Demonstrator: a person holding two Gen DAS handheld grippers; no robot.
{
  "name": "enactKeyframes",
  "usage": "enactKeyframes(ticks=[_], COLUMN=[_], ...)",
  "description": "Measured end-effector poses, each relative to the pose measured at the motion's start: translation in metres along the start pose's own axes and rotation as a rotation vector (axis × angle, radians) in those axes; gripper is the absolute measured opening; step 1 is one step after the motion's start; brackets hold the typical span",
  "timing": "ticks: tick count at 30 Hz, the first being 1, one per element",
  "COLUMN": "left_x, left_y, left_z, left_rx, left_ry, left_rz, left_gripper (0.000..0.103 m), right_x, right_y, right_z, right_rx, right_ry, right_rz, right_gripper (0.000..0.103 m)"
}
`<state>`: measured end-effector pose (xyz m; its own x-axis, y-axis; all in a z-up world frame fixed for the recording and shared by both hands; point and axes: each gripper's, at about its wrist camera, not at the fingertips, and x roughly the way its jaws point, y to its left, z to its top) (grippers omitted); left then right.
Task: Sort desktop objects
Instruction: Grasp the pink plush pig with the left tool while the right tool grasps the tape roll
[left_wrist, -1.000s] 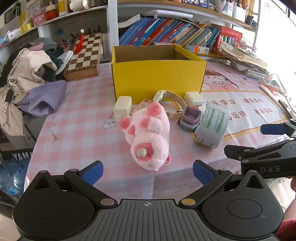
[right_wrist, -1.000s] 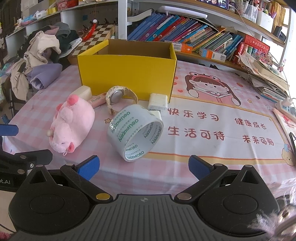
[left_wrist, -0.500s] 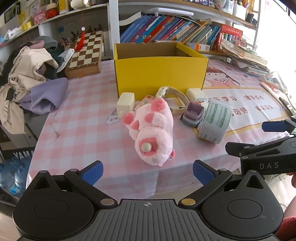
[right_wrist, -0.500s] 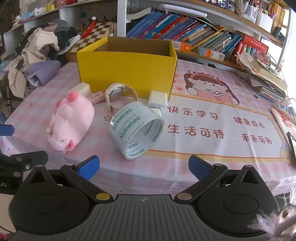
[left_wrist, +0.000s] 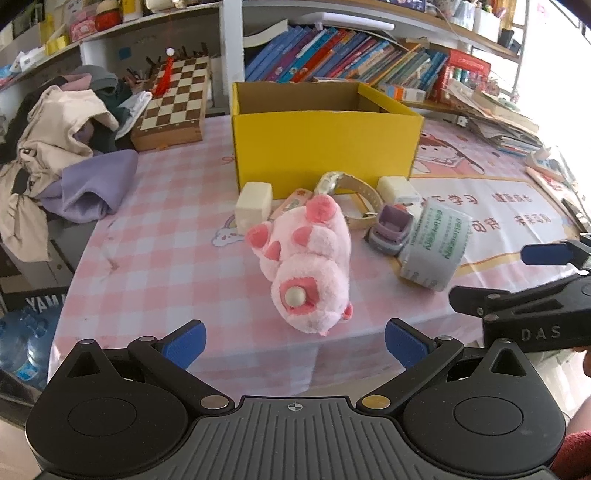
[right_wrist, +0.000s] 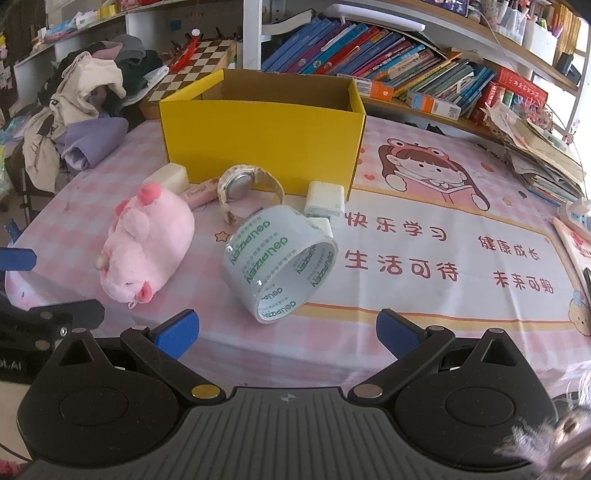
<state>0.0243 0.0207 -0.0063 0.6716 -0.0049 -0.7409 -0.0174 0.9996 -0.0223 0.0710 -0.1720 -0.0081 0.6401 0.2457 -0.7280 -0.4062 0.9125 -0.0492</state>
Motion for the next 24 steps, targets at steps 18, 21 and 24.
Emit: enactKeyframes(ticks=[18, 21, 24], left_x=[0.033, 0.040, 0.048], left_y=[0.004, 0.006, 0.008], left_z=[0.013, 0.016, 0.019], left_rx=[-0.030, -0.033, -0.036], left_ry=[0.064, 0.075, 0.087], left_rz=[0.032, 0.027, 0.023], left_gripper=[0.103, 0.103, 0.102], right_x=[0.054, 0.064, 0.071], right_y=[-0.007, -0.008, -0.010], right_z=[0.027, 0.031, 0.035], right_rx=[-0.019, -0.015, -0.009], right_ry=[0.075, 0.093, 0.101], right_rz=[0.092, 0.095, 0.095], right_gripper=[0.103, 0.103, 0.103])
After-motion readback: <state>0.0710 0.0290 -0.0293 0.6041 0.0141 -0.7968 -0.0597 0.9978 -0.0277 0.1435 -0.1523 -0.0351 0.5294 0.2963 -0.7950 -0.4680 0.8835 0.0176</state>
